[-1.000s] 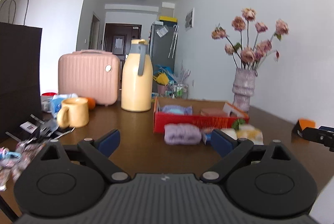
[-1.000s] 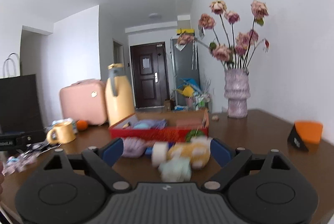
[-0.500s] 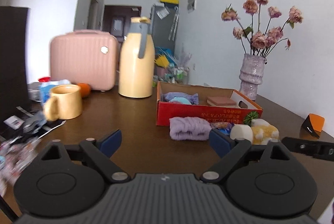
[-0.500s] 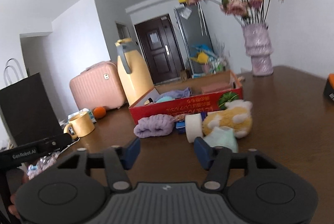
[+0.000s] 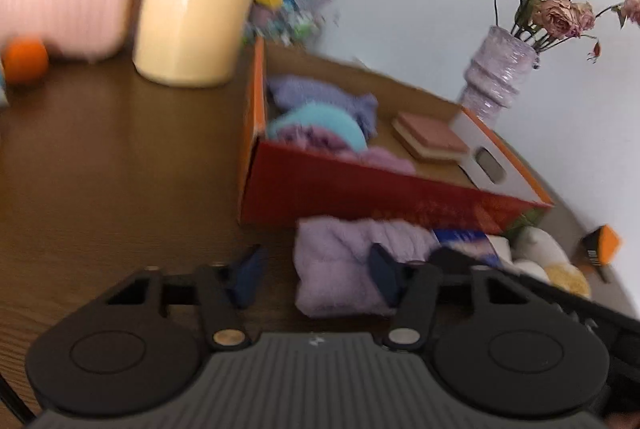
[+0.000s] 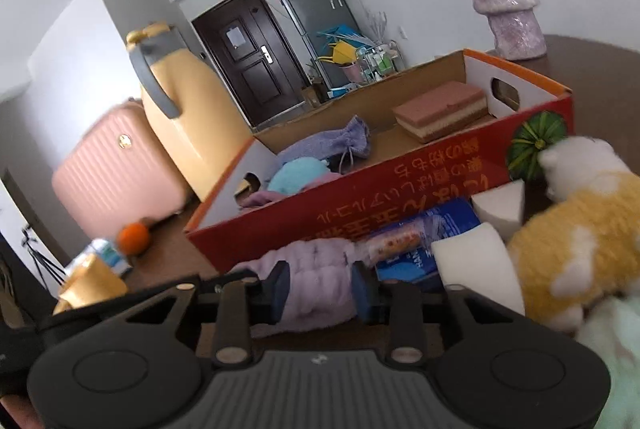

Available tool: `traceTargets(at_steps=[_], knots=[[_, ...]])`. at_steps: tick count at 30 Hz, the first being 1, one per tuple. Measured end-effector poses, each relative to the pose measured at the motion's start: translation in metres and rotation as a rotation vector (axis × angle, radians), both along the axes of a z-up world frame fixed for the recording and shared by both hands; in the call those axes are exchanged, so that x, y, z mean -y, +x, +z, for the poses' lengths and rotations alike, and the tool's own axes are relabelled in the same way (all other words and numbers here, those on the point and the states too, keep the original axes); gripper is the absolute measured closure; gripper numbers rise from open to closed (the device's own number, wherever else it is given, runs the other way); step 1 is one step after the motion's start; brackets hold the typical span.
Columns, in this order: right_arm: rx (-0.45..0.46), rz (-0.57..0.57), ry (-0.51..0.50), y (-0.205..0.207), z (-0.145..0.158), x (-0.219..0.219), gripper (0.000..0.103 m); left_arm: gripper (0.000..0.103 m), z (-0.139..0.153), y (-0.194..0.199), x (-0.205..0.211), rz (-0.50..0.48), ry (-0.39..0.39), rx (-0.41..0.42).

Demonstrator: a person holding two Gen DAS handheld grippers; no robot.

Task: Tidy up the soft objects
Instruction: 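Reach the left tool to the lavender towel and grasp it, then lift the lavender towel with the left tool into the red box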

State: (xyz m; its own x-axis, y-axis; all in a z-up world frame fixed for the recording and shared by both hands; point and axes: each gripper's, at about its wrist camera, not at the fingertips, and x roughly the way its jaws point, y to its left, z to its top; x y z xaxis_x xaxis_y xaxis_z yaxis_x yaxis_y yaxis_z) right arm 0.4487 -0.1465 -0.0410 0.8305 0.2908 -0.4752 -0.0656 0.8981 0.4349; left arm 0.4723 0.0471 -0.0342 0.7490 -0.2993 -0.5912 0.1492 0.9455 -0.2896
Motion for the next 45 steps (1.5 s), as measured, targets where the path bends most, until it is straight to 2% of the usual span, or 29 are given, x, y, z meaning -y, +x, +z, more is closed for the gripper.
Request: traceTargets(at_steps=[1, 3, 4, 5, 8, 10, 13, 15, 19, 22, 24, 26, 29, 36, 41, 43, 45], knots=[[0.01, 0.002, -0.016, 0.003, -0.001, -0.003, 0.077, 0.072, -0.007, 0.005, -0.004, -0.021, -0.038, -0.031], [0.011, 0.013, -0.042, 0.009, -0.004, -0.007, 0.076, 0.083, -0.013, 0.009, -0.009, -0.058, -0.088, -0.072], [0.016, 0.016, -0.056, 0.01, -0.005, -0.009, 0.069, 0.087, -0.014, 0.009, -0.01, -0.071, -0.1, -0.079], [0.011, 0.025, -0.062, 0.011, -0.008, -0.009, 0.065, 0.089, -0.013, 0.007, -0.01, -0.067, -0.089, -0.078], [-0.047, 0.065, 0.015, 0.01, -0.012, -0.001, 0.065, 0.09, -0.005, -0.003, -0.01, -0.069, -0.044, -0.084], [-0.049, 0.116, 0.0, -0.004, -0.006, -0.001, 0.064, 0.09, 0.003, -0.018, -0.011, -0.066, -0.022, -0.082], [-0.024, 0.218, -0.028, -0.045, 0.002, 0.004, 0.06, 0.09, 0.015, -0.067, -0.019, -0.057, -0.056, -0.052], [-0.011, 0.286, -0.032, -0.076, 0.006, 0.011, 0.06, 0.09, 0.014, -0.096, -0.02, -0.029, -0.071, -0.065], [-0.015, 0.358, -0.047, -0.127, 0.005, 0.024, 0.059, 0.09, 0.001, -0.156, -0.02, -0.02, -0.18, -0.124], [-0.038, 0.377, 0.006, -0.144, 0.002, 0.034, 0.059, 0.09, 0.004, -0.19, -0.017, -0.027, -0.198, -0.122], [-0.054, 0.372, 0.026, -0.15, 0.0, 0.04, 0.061, 0.09, 0.005, -0.201, -0.01, -0.035, -0.178, -0.119], [-0.063, 0.357, 0.05, -0.158, 0.0, 0.048, 0.069, 0.09, 0.005, -0.208, -0.005, -0.027, -0.156, -0.122], [-0.059, 0.335, 0.033, -0.175, 0.002, 0.061, 0.081, 0.09, 0.008, -0.217, 0.004, -0.039, -0.166, -0.114], [-0.024, 0.242, 0.033, -0.212, 0.008, 0.109, 0.088, 0.088, 0.009, -0.229, 0.046, -0.132, -0.166, -0.116], [-0.027, 0.203, 0.016, -0.215, 0.005, 0.121, 0.083, 0.079, 0.0, -0.229, 0.064, -0.114, -0.136, -0.122], [-0.019, 0.205, 0.033, -0.217, 0.003, 0.123, 0.076, 0.069, 0.001, -0.23, 0.061, -0.127, -0.151, -0.11], [-0.019, 0.209, 0.045, -0.216, 0.001, 0.124, 0.067, 0.068, 0.002, -0.229, 0.058, -0.12, -0.161, -0.103]])
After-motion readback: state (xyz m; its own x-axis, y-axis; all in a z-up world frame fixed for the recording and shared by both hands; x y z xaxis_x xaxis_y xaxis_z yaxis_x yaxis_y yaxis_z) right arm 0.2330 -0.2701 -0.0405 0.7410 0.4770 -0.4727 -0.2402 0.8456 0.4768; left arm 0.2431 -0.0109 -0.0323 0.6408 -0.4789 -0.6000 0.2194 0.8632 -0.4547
